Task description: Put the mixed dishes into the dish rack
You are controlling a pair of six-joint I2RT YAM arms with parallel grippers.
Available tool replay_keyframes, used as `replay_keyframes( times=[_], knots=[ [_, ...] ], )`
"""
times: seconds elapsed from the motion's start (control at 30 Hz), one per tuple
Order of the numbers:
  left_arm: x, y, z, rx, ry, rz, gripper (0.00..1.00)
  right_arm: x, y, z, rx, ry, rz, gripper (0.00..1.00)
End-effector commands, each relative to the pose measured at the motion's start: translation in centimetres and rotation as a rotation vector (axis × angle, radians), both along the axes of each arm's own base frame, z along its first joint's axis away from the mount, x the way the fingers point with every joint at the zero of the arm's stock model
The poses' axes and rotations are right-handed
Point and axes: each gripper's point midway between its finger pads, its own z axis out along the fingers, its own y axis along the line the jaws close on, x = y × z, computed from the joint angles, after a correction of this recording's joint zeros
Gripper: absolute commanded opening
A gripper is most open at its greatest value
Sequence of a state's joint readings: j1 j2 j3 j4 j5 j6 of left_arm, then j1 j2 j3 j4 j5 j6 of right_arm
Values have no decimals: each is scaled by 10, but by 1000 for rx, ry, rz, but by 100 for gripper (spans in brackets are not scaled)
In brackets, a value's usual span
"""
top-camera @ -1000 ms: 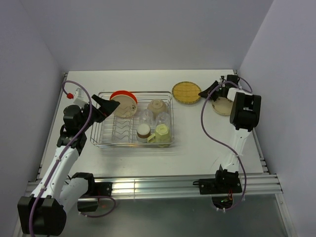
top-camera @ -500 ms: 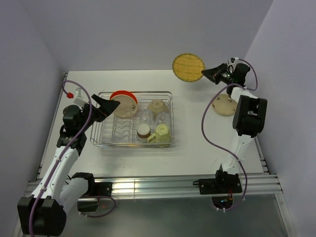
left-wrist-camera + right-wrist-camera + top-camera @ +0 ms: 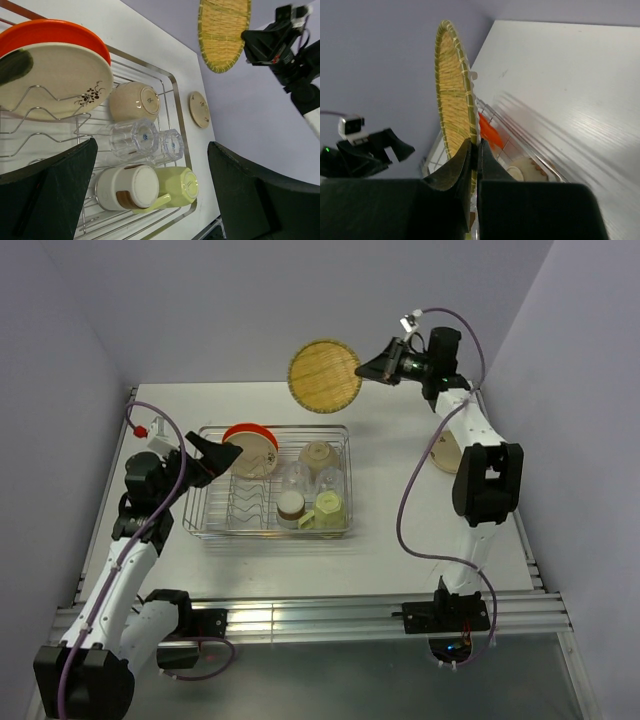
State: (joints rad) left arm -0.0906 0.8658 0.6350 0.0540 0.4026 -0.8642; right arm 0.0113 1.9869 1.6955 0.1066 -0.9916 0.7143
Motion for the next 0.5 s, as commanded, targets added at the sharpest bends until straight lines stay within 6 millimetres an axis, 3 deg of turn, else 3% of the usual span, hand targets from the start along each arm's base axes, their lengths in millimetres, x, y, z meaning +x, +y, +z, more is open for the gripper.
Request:
replay_keyframes(
  times=[0.0,0.2,0.3,0.33,0.47],
  knots=[
    [-2,4,30,41,-98,11,99,-42,46,56,-130,-214,157,0],
    [-12,23,50,131,-139,95,99,-75,117,56,-239,-280,284,0],
    [-19,32,63,167,-168,140,99,-87,138,55,-291,-313,312,0],
    [-20,36,65,176,-173,162,99,-98,154,55,-301,-330,342,0],
    [-30,47,69,198,-187,219,99,-118,186,57,-356,-403,386,0]
  ],
)
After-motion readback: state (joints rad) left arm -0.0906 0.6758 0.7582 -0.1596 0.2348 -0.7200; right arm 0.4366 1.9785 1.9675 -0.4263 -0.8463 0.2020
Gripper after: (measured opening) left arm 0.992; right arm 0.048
